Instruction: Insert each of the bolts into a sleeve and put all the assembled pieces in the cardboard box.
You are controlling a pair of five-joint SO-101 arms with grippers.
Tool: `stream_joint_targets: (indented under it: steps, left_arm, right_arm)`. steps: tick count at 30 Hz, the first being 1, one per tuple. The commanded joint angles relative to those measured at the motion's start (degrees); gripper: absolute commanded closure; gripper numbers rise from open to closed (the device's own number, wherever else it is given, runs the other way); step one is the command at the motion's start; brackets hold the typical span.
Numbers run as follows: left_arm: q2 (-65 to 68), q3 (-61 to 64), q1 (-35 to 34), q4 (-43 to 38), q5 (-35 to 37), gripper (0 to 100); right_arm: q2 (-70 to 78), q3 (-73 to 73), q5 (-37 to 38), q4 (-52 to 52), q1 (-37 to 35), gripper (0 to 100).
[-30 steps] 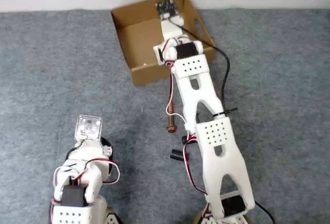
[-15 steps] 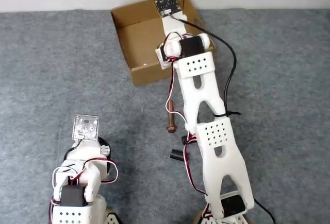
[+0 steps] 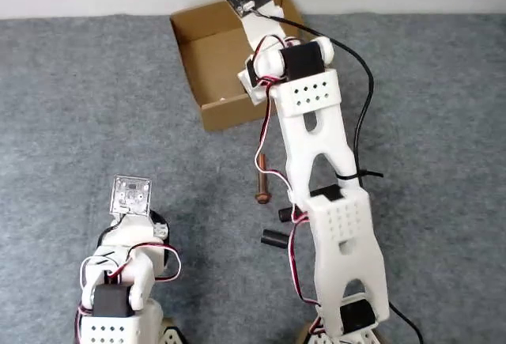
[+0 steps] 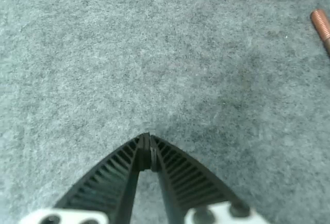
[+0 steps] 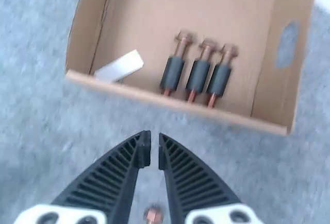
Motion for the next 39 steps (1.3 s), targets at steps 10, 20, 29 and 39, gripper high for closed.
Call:
stream_joint_targets:
  steps: [10,20,29,39]
  left_arm:
    - [-0.2,-0.2,-0.4,-1.1,-0.4,100]
    - [-0.2,-0.1,-0.4,-1.1,-0.4,100]
    - [-0.3,-0.1,-0.4,-1.1,-0.4,100]
    - [-0.3,-0.1,-0.4,-1.1,-0.4,100]
  right_arm:
    - [-36.1,54.2,13.9,2.4,-0.3,98.5]
    - [-46.3,83.4,18.2,1.3,-7.3,90.2]
    - [-46.1,93.6,19.5,-10.2,-11.6,82.0]
    - [-45.5,104.5,20.7,-24.2,-11.5,82.2]
